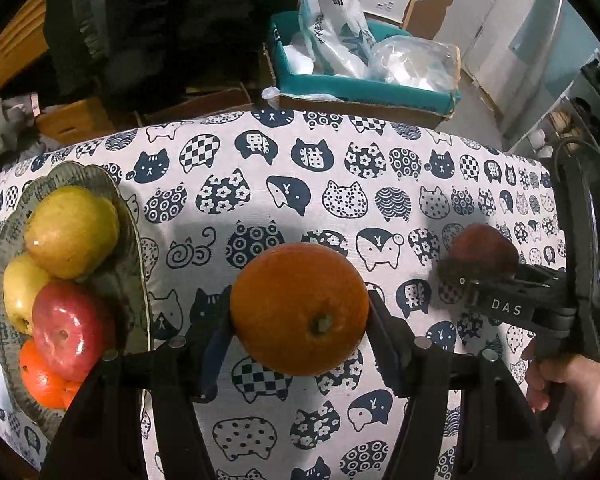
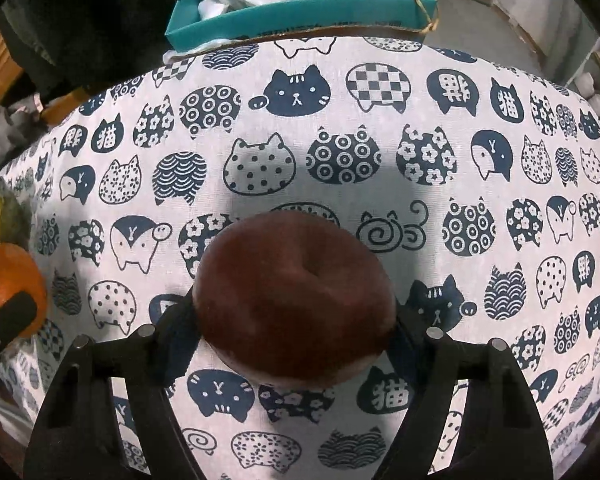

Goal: Organize fruits
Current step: 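Close the left tool on the orange while the right tool grasps the red apple, then carry the orange and red apple over the green glass bowl with both tools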

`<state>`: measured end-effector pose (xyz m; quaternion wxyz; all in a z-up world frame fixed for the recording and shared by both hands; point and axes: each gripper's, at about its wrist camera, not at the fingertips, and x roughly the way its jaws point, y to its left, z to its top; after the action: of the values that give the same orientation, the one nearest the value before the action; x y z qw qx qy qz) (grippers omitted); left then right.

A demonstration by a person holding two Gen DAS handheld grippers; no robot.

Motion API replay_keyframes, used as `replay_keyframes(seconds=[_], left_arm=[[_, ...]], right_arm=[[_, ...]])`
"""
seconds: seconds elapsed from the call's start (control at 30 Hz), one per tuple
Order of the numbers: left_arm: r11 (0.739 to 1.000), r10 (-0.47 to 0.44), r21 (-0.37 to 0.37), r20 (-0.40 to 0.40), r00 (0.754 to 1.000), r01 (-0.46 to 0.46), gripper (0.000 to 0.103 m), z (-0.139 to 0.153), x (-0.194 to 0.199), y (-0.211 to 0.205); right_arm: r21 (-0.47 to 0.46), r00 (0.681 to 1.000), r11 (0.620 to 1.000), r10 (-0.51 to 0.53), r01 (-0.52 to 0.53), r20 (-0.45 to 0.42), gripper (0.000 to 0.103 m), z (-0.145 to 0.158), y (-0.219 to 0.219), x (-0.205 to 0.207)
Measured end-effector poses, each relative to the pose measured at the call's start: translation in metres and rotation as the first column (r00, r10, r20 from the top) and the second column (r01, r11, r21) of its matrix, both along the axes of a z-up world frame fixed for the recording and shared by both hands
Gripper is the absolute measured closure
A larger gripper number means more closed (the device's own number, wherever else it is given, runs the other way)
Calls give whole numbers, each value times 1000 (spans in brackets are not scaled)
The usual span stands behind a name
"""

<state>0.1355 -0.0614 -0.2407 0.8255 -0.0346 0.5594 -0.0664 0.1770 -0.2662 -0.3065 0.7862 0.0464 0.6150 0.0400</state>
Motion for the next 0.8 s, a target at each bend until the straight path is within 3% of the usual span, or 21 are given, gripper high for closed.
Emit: replay_keyframes(seconds=[0.27,0.8], left_arm=[[1000,1,3,35,999,-1,38,15,-6,4],[1000,28,0,148,989,-28,38,64,-29,22]], right_arm=[[-55,996,998,14,-9,86,25,15,-1,-17],[-69,964,997,40,-22,263,25,96,6,-47]])
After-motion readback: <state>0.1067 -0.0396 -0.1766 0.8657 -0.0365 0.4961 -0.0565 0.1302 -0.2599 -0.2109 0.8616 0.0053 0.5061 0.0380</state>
